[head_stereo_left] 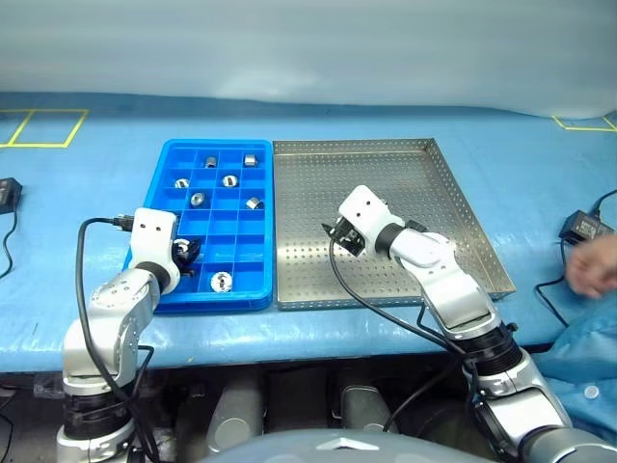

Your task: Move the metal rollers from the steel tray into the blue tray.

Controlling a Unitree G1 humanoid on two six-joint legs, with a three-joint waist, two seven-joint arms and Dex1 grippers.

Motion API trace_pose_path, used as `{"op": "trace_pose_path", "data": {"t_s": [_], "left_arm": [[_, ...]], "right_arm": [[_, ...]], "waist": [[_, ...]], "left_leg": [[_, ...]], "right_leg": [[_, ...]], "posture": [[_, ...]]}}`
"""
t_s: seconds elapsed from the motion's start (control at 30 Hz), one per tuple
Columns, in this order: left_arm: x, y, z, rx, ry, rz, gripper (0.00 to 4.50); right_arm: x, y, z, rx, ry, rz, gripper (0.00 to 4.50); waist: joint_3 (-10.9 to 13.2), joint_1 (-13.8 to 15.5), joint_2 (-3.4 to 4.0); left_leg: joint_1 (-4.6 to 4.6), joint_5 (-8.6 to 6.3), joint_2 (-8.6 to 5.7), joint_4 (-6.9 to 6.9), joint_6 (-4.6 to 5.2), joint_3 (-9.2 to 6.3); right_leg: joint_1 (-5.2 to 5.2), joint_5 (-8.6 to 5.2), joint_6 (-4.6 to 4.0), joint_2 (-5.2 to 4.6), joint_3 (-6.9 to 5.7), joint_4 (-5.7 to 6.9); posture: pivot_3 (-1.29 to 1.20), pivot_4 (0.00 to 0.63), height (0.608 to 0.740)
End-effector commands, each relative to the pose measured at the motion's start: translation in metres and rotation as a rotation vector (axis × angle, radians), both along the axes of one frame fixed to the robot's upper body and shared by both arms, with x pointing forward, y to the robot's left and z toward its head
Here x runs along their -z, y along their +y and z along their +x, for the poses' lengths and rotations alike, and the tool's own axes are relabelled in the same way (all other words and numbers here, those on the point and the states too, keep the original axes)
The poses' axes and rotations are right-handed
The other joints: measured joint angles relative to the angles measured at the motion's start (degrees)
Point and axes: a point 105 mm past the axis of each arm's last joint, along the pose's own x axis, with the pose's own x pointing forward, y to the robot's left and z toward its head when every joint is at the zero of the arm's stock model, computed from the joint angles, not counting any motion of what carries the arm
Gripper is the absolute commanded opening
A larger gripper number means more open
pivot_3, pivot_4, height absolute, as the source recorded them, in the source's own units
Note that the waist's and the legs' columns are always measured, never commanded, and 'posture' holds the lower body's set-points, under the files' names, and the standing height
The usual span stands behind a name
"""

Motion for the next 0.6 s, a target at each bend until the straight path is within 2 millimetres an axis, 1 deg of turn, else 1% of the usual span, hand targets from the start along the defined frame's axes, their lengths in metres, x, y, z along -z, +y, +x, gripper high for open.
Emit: {"op": "trace_pose_path", "data": {"t_s": [0.03,0.1,0.2,0.27,0.33,0.4,0.43,0.5,0.6], "left_arm": [[-0.013,-0.005,0.009,-0.017,-0.095,-0.031,3.16],[-0.018,-0.010,0.011,-0.031,-0.141,-0.073,3.79],[-0.029,-0.015,0.014,-0.022,-0.210,-0.114,3.79],[-0.038,-0.025,0.014,0.032,-0.260,-0.160,3.79],[-0.051,-0.042,0.011,0.131,-0.320,-0.235,3.79],[-0.060,-0.067,0.004,0.286,-0.346,-0.301,3.79],[-0.059,-0.079,-0.001,0.369,-0.331,-0.301,3.79],[-0.052,-0.092,-0.008,0.475,-0.288,-0.268,3.79],[-0.038,-0.097,-0.006,0.511,-0.238,-0.175,3.79]], "right_arm": [[-0.015,0.001,-0.002,-0.010,-0.059,0.015,3.74],[-0.015,0.000,-0.002,-0.009,-0.061,0.013,3.74],[-0.016,0.000,-0.001,-0.009,-0.065,0.009,3.74],[-0.016,-0.002,0.000,-0.003,-0.062,0.010,3.74],[-0.014,-0.003,0.003,0.010,-0.041,0.028,3.74],[-0.009,-0.003,0.008,0.044,0.022,0.099,3.74],[-0.007,-0.003,0.012,0.069,0.058,0.147,3.74],[-0.003,-0.003,0.020,0.119,0.111,0.214,3.74],[0.003,-0.002,0.032,0.194,0.179,0.302,3.74]], "waist": [[0.00,-0.01,0.00],[0.00,0.02,-0.01],[0.00,0.01,-0.02],[0.00,-0.07,-0.02],[0.00,-0.14,-0.02],[0.00,-0.15,-0.03],[0.00,-0.21,-0.04],[0.00,-0.36,-0.03],[0.00,-0.53,-0.02]], "left_leg": [[0.00,0.00,0.00,0.01,0.00,0.01],[0.00,0.00,0.00,0.03,0.00,-0.01],[-0.01,0.00,0.00,0.04,0.00,-0.01],[-0.01,0.00,0.00,0.02,0.00,-0.01],[-0.01,0.00,0.00,0.00,0.00,0.01],[-0.03,0.00,-0.01,0.01,0.00,0.01],[-0.04,0.00,0.00,0.02,0.00,0.01],[-0.03,0.00,0.00,0.03,0.00,0.03],[-0.02,0.01,-0.01,0.04,-0.01,0.06]], "right_leg": [[0.00,0.00,-0.01,-0.01,0.00,0.01],[0.02,0.00,0.00,-0.01,-0.01,0.00],[0.03,0.03,-0.05,-0.02,-0.01,0.00],[0.02,0.06,-0.10,0.00,-0.01,0.00],[0.00,0.07,-0.11,0.00,0.00,0.00],[-0.01,0.07,-0.12,-0.01,0.00,-0.01],[-0.01,0.07,-0.12,0.00,-0.01,-0.01],[-0.01,0.09,-0.15,0.04,0.00,0.01],[-0.01,0.11,-0.17,0.06,0.01,0.02]], "posture": [[0.07,0.150,0.740],[0.07,0.150,0.740],[0.07,0.150,0.740],[0.06,0.150,0.740],[0.06,0.150,0.740],[0.06,0.150,0.740],[0.06,0.150,0.740],[0.06,0.150,0.740],[0.06,0.150,0.740]]}}
